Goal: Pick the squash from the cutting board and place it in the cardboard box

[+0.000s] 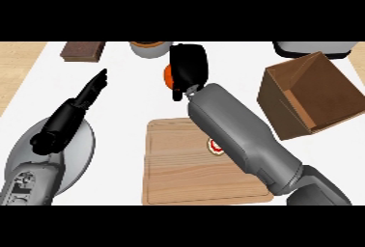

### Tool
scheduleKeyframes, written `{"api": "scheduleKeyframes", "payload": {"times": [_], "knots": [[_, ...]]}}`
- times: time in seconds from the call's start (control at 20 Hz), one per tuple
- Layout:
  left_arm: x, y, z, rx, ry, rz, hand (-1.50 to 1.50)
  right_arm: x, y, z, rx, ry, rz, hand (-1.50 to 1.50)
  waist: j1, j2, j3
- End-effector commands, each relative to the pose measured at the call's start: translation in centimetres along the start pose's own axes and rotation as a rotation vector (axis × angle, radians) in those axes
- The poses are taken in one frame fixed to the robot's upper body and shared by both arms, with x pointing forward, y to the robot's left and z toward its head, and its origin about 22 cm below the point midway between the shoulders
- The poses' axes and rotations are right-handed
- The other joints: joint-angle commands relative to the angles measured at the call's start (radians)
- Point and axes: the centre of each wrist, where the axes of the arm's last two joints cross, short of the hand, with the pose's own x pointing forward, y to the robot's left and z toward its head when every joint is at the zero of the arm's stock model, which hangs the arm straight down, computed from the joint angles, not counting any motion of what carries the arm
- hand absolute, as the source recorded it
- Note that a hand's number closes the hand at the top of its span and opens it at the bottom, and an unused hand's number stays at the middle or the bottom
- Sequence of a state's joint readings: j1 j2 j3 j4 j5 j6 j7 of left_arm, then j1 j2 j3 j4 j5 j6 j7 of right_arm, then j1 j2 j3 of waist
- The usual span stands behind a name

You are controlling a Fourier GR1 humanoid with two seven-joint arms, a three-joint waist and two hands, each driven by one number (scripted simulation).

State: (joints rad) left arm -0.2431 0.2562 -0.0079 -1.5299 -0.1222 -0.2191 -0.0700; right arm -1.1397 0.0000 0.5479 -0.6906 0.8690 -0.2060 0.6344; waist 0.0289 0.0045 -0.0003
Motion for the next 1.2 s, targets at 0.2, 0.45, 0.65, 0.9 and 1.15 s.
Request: {"api": "scheduleKeyframes", "payload": {"times": [0.2, 0.45, 0.65, 0.9, 1.15], "knots": [[-1.1, 0.7, 1.0, 0.022, 0.014, -0.008, 0.00, -0.4, -4.9, -1.6, -0.272, 0.297, -0.164, 1.50, -0.036, -0.009, 0.000], [-0.2, 0.9, 1.7, 0.011, 0.015, -0.006, 0.00, -6.2, -8.1, -4.2, -0.366, 0.480, -0.171, 1.50, -0.022, -0.006, 0.000], [-0.9, -0.4, 1.4, 0.008, 0.021, 0.015, 0.00, -7.2, -9.9, -3.9, -0.424, 0.532, -0.203, 1.50, -0.032, -0.008, 0.000], [0.3, 1.8, 0.6, 0.039, 0.030, 0.004, 0.00, -15.4, -7.9, -3.2, -0.362, 0.604, -0.085, 1.50, -0.033, -0.007, 0.000], [-0.6, 1.6, 1.0, 0.030, 0.026, -0.009, 0.00, -20.0, -9.2, -3.3, -0.120, 0.662, -0.096, 1.50, -0.036, -0.006, 0.000]]}}
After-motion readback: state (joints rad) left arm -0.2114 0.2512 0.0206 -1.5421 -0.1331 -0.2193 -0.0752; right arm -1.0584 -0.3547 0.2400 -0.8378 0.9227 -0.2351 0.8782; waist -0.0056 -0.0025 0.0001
